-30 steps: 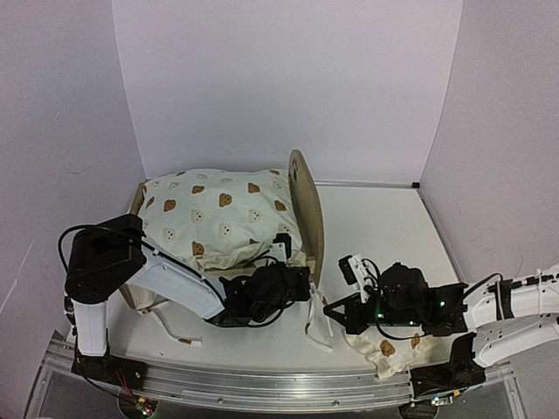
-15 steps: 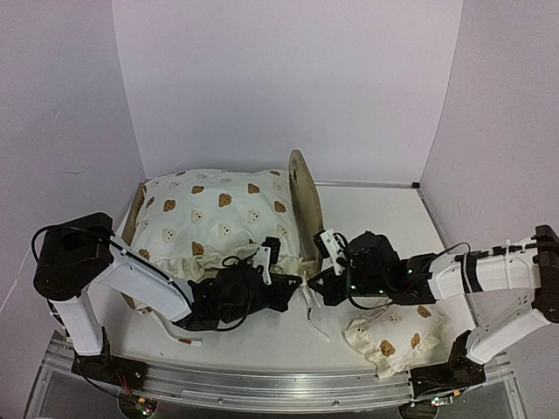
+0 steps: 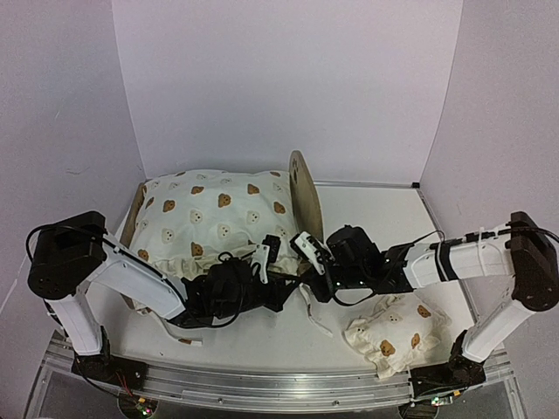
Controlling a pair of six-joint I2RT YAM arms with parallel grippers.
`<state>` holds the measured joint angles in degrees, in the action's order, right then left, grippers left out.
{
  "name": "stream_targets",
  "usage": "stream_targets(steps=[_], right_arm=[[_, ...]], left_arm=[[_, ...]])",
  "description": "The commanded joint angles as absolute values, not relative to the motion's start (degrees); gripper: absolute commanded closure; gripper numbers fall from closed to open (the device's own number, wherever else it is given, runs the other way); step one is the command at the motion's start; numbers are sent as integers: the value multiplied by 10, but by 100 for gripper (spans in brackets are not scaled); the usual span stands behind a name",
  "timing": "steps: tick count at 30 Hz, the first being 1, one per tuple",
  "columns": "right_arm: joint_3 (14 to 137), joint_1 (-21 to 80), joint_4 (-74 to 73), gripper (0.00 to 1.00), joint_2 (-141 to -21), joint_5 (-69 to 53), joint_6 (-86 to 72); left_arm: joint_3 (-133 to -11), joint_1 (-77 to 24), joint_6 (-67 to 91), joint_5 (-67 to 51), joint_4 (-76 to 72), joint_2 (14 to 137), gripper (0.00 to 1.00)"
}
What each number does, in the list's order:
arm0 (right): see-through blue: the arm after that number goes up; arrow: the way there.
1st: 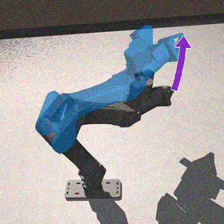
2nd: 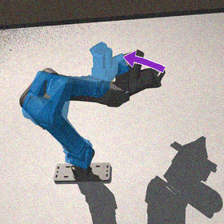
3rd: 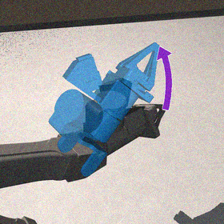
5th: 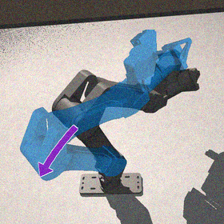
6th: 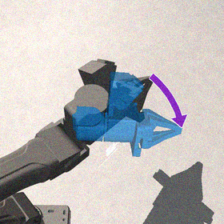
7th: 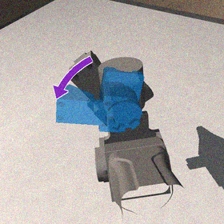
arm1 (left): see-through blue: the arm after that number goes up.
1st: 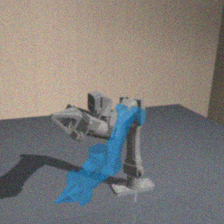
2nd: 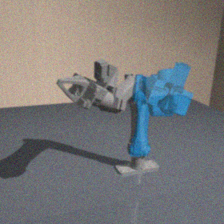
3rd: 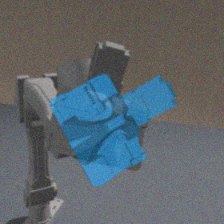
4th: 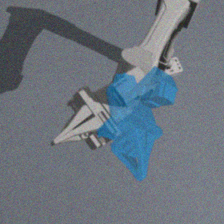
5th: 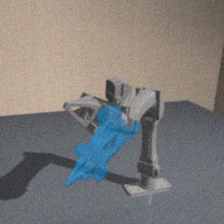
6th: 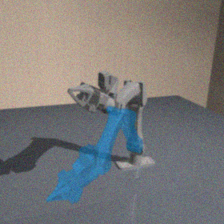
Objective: Set up the pet bed
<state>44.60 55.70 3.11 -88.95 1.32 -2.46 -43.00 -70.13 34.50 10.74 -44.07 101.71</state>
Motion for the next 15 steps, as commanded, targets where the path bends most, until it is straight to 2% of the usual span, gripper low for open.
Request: stream_targets(steps=[1, 10, 13, 15], right_arm=[[505, 555, 49, 100, -917, -12, 134], [513, 550, 75, 100, -951, -86, 267], [509, 538, 84, 100, -947, -106, 268], [509, 532, 84, 100, -946, -123, 270]], left_arm=[[-435, -693, 333, 58, -475, 992, 100], [-440, -678, 341, 37, -475, 986, 96], [-407, -678, 352, 42, -475, 960, 75], [-368, -679, 358, 48, -475, 921, 65]])
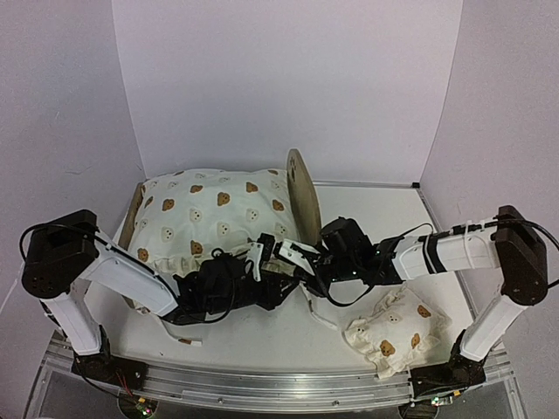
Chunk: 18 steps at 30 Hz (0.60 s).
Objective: Set up the pet bed
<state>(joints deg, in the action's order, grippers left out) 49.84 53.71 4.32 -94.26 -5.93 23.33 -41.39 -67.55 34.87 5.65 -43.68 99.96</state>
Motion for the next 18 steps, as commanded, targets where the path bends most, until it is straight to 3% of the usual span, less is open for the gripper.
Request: stream_targets(steps=[1, 4, 7, 10, 18], right_arm=[[510, 531, 83, 100, -946, -130, 272], [515, 526, 72, 100, -946, -147, 284], [521, 520, 60, 100, -949, -154, 294], [524, 515, 56, 100, -950, -155, 301], [533, 515, 61, 100, -953, -110, 318]], left_arm=[[-349, -681, 353, 52, -475, 905, 61], [-299, -691, 298, 70, -476, 865, 50], [-267, -692, 214, 74, -481, 862, 49], [-257, -691, 120, 72, -499, 889, 61], [-313, -685, -31, 153, -516, 963, 80]])
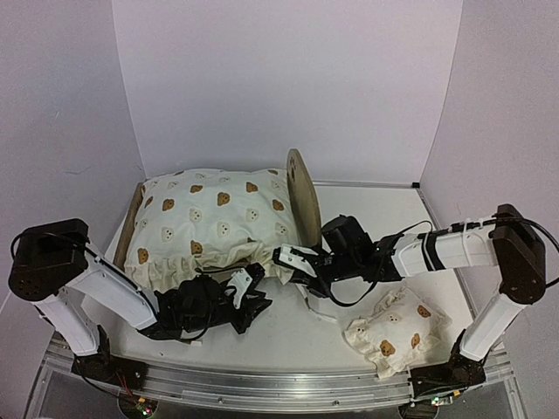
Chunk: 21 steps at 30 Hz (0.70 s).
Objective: Set up the pet bed
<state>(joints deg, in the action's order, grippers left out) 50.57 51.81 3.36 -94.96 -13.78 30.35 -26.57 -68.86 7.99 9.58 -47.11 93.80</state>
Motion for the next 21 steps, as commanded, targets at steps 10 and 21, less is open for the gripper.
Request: stream_targets(steps=[10, 21], right_arm=[[543, 517, 58, 100, -966, -129, 454], [557, 509, 29, 100, -966, -164, 453]], left_arm=[[-291, -684, -105, 189, -571, 976, 83], [-372, -672, -295, 258, -527, 1032, 91]])
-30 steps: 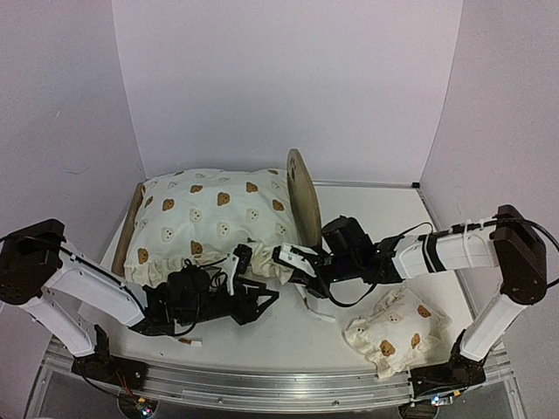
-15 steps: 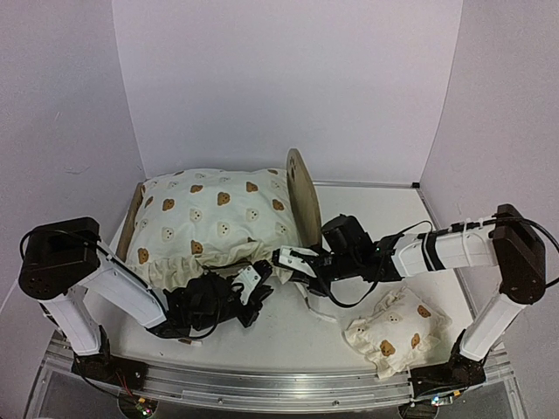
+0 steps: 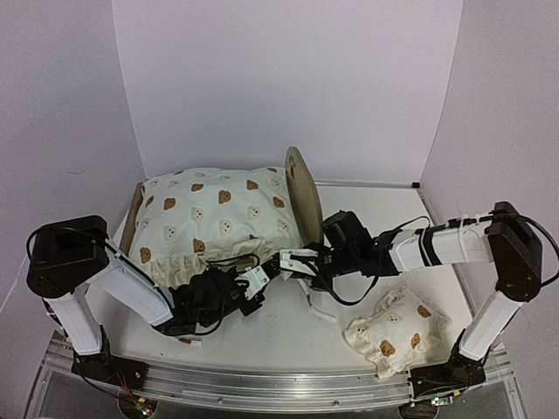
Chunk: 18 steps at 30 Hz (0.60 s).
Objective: Set up the pet bed
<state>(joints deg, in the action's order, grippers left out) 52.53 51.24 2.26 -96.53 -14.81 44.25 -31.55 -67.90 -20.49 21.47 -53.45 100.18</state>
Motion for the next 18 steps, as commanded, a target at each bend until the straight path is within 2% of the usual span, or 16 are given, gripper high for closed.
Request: stream_targets(steps=[1, 7, 11, 15, 18], right_arm=[[557, 510, 29, 100, -964, -165, 452], [563, 509, 27, 100, -956, -176, 441], [545, 508, 67, 100, -936, -201, 397], [499, 496, 168, 100, -916, -228, 344], [501, 494, 175, 100, -922, -252, 344]], left_arm=[[-378, -671, -305, 263, -527, 1037, 93], [-413, -671, -338, 261, -524, 1067, 100], [-415, -671, -299, 260, -533, 1061, 100], [-378, -672, -215, 245, -566, 1028, 94], [-340, -692, -151, 225, -573, 997, 88]])
